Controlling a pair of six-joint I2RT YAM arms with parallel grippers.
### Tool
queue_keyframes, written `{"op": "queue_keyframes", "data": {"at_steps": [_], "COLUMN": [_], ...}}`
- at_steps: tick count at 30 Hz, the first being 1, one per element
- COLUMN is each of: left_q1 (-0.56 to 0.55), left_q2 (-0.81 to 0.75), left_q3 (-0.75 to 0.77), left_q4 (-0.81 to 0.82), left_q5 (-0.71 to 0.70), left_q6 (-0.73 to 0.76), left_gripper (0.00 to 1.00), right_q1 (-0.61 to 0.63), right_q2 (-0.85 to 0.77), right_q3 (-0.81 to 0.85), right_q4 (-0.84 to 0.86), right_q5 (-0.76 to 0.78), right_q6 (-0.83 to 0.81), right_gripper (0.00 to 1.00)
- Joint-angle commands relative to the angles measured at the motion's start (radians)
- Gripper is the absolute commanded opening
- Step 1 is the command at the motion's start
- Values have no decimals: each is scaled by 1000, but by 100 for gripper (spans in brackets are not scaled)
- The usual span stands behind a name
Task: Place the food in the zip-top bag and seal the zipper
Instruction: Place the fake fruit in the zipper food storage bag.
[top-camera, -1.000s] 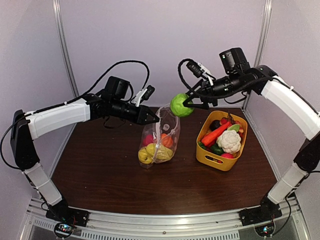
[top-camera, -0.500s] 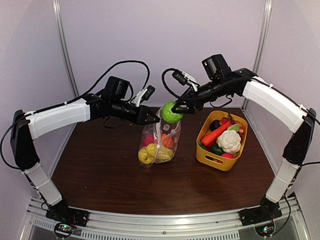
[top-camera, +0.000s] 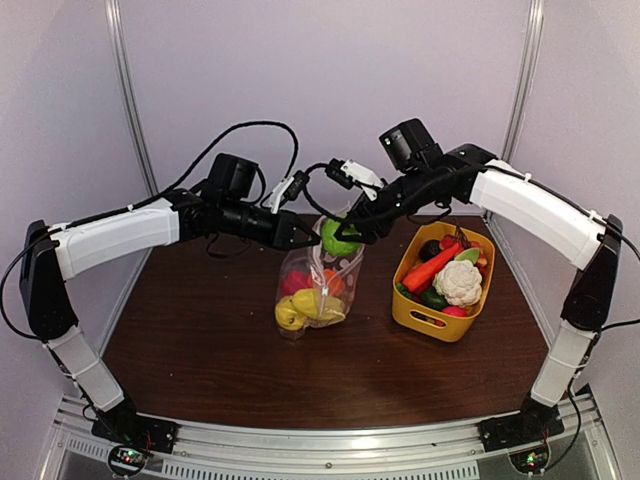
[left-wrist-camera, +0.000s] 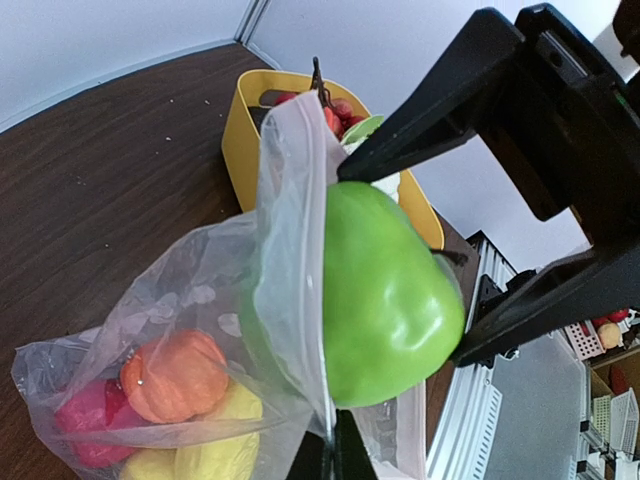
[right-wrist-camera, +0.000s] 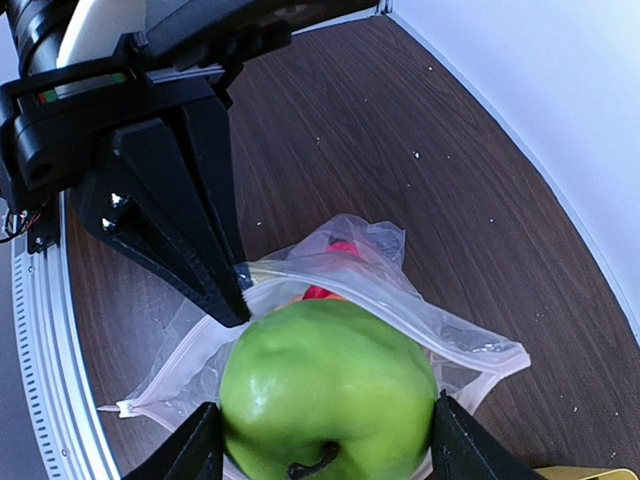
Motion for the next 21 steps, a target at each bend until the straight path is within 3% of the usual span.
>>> {"op": "queue_keyframes", "data": {"at_steps": [1,11,16,21], "left_q1": [0,1,2,33], "left_q2": [-37,-39,-32,-53], "left_q3": [-10,-14,-11,72], "left_q4": [56,56,44,-68], "left_q5": [24,10,-21,-85], "left_q6": [-12,-11,-12,60], "left_gripper": [0,0,0,0], "right_q1": [37,37,23,-57], "right_q2": [29,-30,-97,-200], "right_q3": [31,68,54,-3], "right_q4": [-33,-48,-66,-45], "right_q5": [87,108,33,81], "right_q6": [-9,-4,-13,-38], "right_gripper": [62,86,87,86]}}
